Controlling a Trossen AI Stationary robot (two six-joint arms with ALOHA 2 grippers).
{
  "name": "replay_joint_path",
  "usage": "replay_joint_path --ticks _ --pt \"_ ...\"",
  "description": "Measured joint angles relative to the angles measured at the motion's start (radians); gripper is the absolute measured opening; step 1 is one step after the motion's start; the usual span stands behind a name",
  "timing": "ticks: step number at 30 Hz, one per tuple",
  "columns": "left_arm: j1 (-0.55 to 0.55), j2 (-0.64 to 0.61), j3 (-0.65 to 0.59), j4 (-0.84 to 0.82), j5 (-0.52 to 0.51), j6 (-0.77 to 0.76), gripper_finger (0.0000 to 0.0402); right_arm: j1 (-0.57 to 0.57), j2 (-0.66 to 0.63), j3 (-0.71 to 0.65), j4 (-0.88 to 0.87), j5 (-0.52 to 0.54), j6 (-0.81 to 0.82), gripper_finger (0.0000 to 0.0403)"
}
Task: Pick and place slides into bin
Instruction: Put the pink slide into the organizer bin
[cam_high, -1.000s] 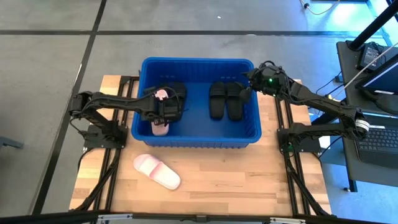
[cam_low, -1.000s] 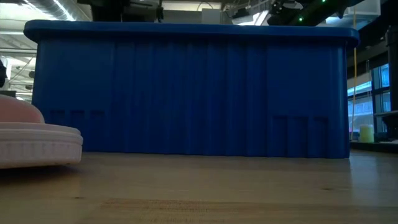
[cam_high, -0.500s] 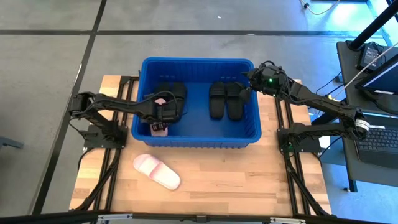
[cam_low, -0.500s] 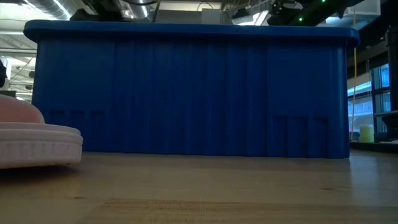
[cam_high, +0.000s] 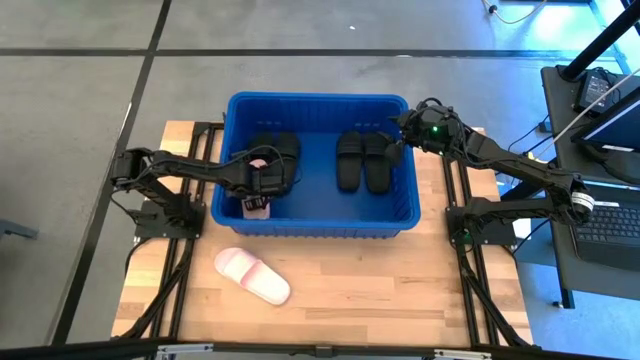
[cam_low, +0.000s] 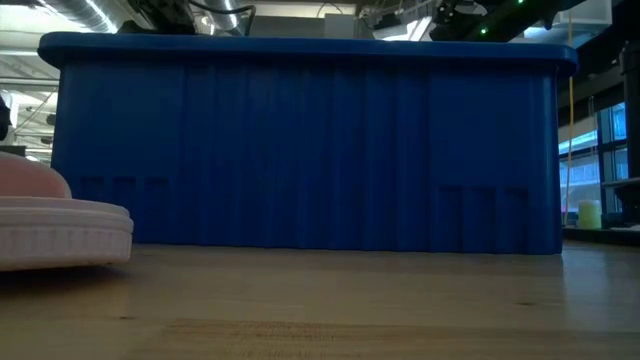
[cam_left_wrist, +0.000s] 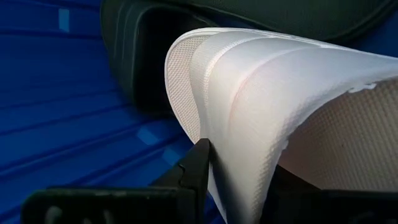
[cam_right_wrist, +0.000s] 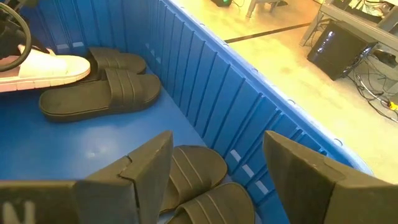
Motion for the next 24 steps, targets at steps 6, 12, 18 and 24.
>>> replay_joint_path --ticks 6,12,18,24 --pt "0.000 0.000 0.000 -0.001 0.002 0.000 0.0059 0.000 0.000 0.000 -0.001 0.000 0.000 0.0251" --pt "0.000 0.000 0.000 -0.013 0.047 -0.001 0.0083 0.000 0.000 0.000 -0.001 0.000 -0.001 0.0251" --pt "0.000 0.000 0.000 -0.040 0.065 0.000 0.0144 0.000 0.000 0.000 -0.001 0.000 -0.001 0.0251" --pt "0.005 0.001 0.040 -0.104 0.150 -0.007 0.0182 0.000 0.000 0.000 -0.001 0.000 -0.001 0.0251"
